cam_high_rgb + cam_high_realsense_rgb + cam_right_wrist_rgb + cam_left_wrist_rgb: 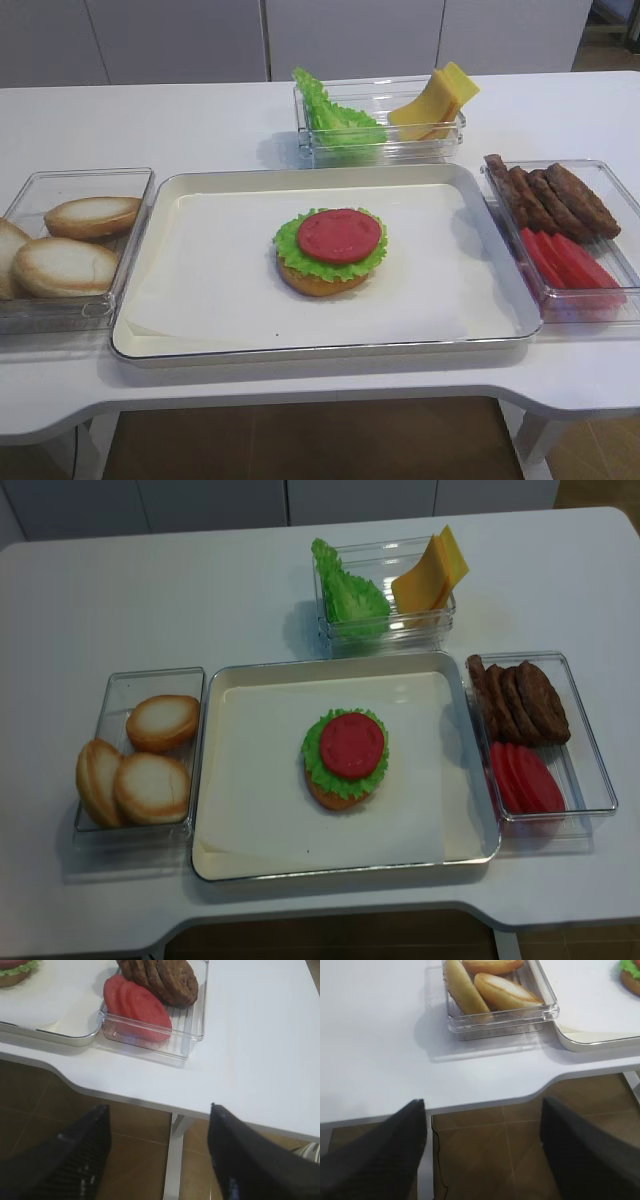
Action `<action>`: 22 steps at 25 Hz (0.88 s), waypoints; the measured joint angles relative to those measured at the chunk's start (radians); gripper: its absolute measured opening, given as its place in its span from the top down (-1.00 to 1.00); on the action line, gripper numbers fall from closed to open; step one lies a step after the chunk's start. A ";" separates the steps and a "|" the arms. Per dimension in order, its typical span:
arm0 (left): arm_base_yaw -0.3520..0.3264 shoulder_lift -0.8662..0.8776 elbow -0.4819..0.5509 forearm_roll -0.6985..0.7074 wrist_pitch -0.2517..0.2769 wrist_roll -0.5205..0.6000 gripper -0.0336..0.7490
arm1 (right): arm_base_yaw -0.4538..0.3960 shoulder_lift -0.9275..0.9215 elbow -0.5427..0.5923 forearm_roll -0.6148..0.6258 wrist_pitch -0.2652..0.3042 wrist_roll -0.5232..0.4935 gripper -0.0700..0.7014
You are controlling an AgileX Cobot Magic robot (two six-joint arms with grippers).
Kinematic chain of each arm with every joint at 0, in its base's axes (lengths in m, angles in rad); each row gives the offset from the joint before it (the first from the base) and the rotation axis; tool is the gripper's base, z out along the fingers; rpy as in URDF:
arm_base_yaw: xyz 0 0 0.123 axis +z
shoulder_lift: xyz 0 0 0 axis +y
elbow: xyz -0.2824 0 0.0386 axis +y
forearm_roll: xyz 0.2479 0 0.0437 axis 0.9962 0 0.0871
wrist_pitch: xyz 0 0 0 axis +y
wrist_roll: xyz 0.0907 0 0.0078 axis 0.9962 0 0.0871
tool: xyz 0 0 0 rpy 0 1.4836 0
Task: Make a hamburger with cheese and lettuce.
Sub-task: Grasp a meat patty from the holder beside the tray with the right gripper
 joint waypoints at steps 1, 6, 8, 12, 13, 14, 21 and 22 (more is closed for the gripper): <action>0.000 0.000 0.000 0.000 0.000 0.000 -0.43 | 0.000 0.000 0.000 0.000 0.000 0.000 -0.36; 0.000 0.000 0.000 0.000 0.000 0.000 -0.43 | 0.000 0.000 0.000 0.000 0.000 0.000 -0.30; 0.000 0.000 0.000 0.000 0.000 0.000 -0.43 | 0.000 0.000 0.000 0.000 0.000 0.000 -0.26; 0.000 0.000 0.000 0.000 0.000 0.000 -0.43 | 0.000 0.000 -0.002 0.000 0.000 -0.002 -0.20; 0.000 0.000 0.000 0.000 0.000 0.000 -0.43 | 0.000 0.000 -0.010 0.004 -0.006 -0.002 -0.20; 0.000 0.000 0.000 0.000 0.000 0.000 -0.43 | 0.000 0.000 -0.019 0.009 -0.017 0.005 -0.19; 0.000 0.000 0.000 0.000 0.000 0.000 -0.43 | 0.000 0.120 -0.146 0.029 -0.042 0.039 -0.19; 0.000 0.000 0.000 0.000 0.000 0.000 -0.43 | 0.000 0.155 -0.164 0.030 -0.056 0.041 -0.19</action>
